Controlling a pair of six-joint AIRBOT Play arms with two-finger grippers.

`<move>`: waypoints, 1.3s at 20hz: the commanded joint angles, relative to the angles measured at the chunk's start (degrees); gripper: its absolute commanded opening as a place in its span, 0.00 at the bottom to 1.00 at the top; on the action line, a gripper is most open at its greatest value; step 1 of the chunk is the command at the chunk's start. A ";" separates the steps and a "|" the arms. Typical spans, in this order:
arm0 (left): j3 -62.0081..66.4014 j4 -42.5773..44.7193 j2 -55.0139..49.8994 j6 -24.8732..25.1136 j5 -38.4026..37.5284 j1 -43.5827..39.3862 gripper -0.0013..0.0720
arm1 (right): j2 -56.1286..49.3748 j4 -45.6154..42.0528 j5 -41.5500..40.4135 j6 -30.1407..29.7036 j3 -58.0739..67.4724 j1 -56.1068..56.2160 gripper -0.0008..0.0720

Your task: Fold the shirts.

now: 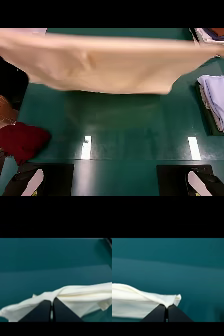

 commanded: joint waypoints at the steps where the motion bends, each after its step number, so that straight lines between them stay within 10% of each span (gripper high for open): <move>1: 18.78 0.09 0.28 -0.87 1.57 0.04 0.05 | -1.68 -2.27 3.69 0.17 19.15 -0.02 0.03; 9: 28.46 -7.43 -0.04 -3.65 0.92 0.07 0.05 | -2.51 -12.13 13.31 3.65 27.54 -0.02 0.03; 15: 1.46 -7.30 -3.72 -2.93 -1.64 0.04 0.05 | -12.09 -12.07 16.44 3.65 17.18 0.74 0.03; 20: -15.85 -1.97 -20.55 1.75 0.63 -8.15 0.05 | -31.12 -12.15 17.29 3.63 12.52 3.17 0.03; 26: -8.09 1.27 -48.26 1.25 14.25 -13.62 0.05 | -51.52 -11.98 12.26 3.63 14.64 2.29 0.03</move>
